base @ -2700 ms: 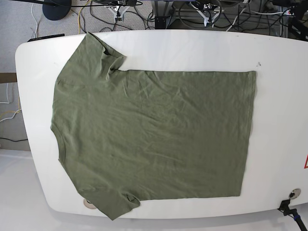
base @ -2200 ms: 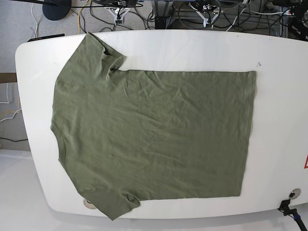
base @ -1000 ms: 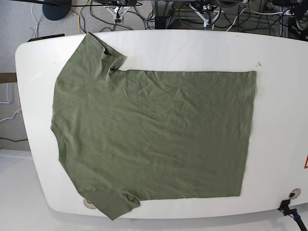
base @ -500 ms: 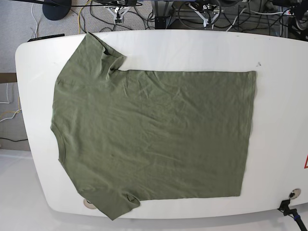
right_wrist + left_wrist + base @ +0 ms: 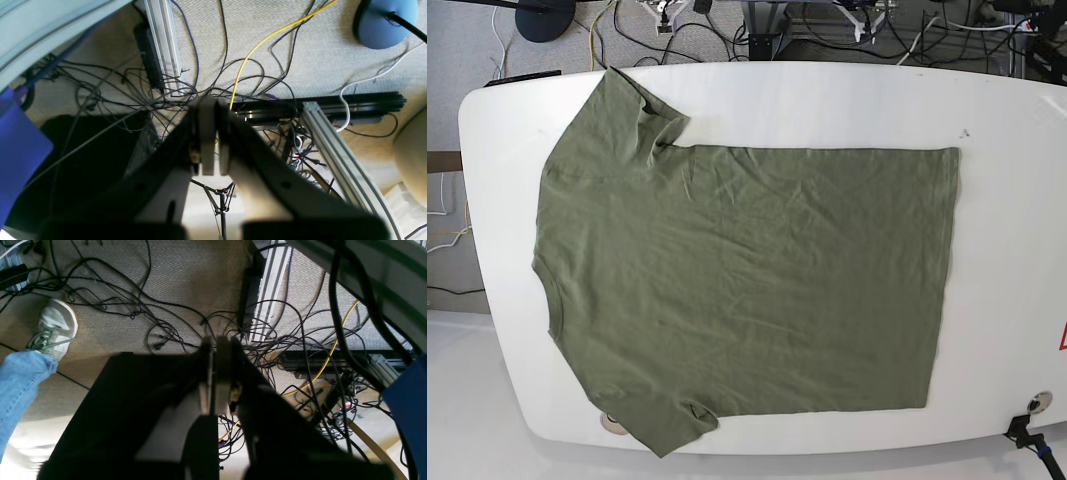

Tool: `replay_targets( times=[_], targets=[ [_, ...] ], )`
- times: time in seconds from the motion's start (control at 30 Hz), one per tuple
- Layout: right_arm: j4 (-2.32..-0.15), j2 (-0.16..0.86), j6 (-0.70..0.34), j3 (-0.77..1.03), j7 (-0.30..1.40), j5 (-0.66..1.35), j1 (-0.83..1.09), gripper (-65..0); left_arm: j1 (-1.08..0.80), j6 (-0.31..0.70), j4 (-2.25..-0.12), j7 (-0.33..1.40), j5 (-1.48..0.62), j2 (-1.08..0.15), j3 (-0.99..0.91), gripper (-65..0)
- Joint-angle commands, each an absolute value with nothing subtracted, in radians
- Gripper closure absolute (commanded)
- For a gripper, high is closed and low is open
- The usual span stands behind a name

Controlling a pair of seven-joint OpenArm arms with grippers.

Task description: Fold the T-shirt properly

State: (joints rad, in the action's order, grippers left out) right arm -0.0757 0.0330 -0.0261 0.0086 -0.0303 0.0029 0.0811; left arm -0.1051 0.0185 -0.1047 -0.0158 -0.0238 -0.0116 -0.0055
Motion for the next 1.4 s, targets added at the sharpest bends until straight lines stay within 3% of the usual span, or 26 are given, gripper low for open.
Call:
replay_targets(
  times=[0.0,0.6,0.77,0.87,0.97,1.23,1.3,1.37],
  targets=[
    [-0.082,0.025,-0.028,0.013,-0.024,0.005,0.079,-1.9,-0.119,0.016,-0.114,-0.022,-0.025,-0.015,-0.01,-1.2],
    [-0.091,0.027,-0.031,0.013,-0.033,0.004,0.102,-1.9,-0.165,0.016,-0.174,-0.028,-0.025,-0.015,-0.01,-1.4],
    [-0.351,0.027,-0.031,0.013,-0.036,0.004,0.24,-1.9,-0.286,0.016,-0.394,-0.03,-0.025,-0.015,-0.01,-3.4],
    [-0.475,0.027,-0.031,0.013,-0.036,0.004,0.32,-1.9,-0.341,0.016,-0.486,-0.03,-0.027,-0.015,-0.01,-17.4],
    [-0.599,0.027,-0.031,0.013,-0.036,0.004,0.401,-1.9,-0.392,0.016,-0.553,-0.03,-0.027,-0.015,-0.01,-26.0],
    [-0.998,0.042,-0.031,0.013,-0.036,0.004,0.662,-2.1,-0.595,0.016,-0.82,-0.03,-0.027,-0.03,-0.01,-27.1],
    [-1.084,0.045,-0.027,0.013,-0.036,0.004,0.719,-6.3,-0.65,0.016,-0.891,-0.03,-0.027,-0.03,-0.01,-27.1],
    [-1.165,0.048,-0.025,0.013,-0.036,0.004,0.771,-14.7,-0.702,0.016,-0.958,-0.03,-0.027,-0.03,-0.01,-27.1]
  ],
)
